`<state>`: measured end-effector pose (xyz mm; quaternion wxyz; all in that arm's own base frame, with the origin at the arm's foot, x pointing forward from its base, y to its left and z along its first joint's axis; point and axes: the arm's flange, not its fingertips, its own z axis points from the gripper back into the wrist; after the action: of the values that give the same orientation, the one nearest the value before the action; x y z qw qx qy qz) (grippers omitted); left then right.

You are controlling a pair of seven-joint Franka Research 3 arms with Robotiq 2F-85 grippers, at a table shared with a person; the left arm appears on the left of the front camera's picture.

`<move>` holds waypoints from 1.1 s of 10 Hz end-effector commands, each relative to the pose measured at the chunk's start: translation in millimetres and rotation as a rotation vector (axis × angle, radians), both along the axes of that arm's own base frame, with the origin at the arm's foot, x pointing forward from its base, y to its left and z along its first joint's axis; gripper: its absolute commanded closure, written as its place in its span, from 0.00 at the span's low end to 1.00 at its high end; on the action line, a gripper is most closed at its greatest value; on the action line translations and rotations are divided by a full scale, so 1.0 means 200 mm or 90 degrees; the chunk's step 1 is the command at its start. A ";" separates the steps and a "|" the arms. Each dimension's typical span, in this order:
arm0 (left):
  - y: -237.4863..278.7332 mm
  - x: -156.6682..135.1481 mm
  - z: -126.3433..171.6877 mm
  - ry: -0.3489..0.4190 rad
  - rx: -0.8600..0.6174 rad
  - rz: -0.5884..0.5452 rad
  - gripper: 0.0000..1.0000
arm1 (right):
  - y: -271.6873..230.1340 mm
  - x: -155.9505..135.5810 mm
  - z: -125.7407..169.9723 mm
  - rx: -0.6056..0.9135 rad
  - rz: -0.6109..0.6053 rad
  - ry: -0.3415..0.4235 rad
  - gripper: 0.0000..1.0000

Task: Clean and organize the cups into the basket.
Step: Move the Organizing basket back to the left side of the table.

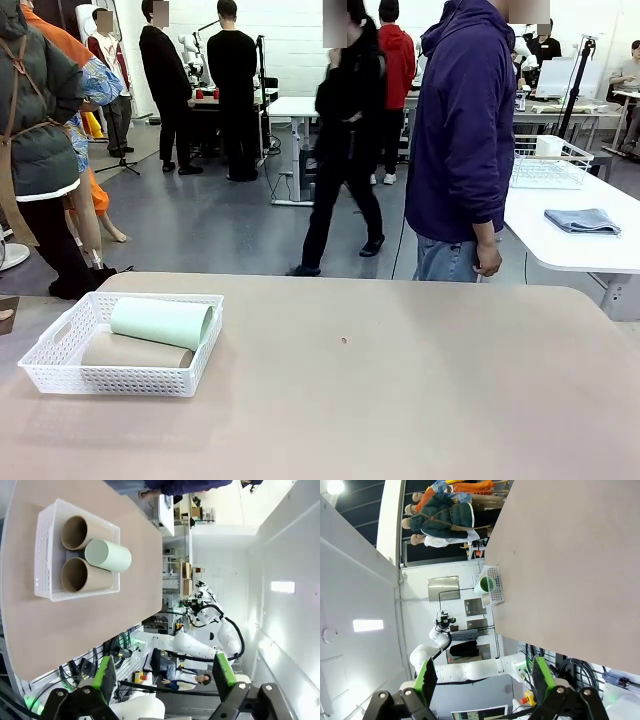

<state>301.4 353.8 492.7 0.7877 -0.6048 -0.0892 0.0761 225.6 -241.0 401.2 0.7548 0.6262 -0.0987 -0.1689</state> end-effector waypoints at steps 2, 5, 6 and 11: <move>0.19 -0.01 0.06 -0.008 0.032 0.005 0.00 | 0.01 -0.01 0.00 -0.002 0.000 0.013 0.00; 0.10 0.00 0.03 0.002 0.025 0.017 0.00 | 0.01 -0.01 0.00 -0.002 0.000 0.013 0.00; 0.10 0.00 0.03 0.002 0.025 0.017 0.00 | 0.01 -0.01 0.00 -0.002 0.000 0.013 0.00; 0.10 0.00 0.03 0.002 0.025 0.017 0.00 | 0.01 -0.01 0.00 -0.002 0.000 0.013 0.00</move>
<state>304.1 371.8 497.7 0.7978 -0.5894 -0.0961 0.0826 225.6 -241.1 401.2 0.7548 0.6262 -0.0987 -0.1689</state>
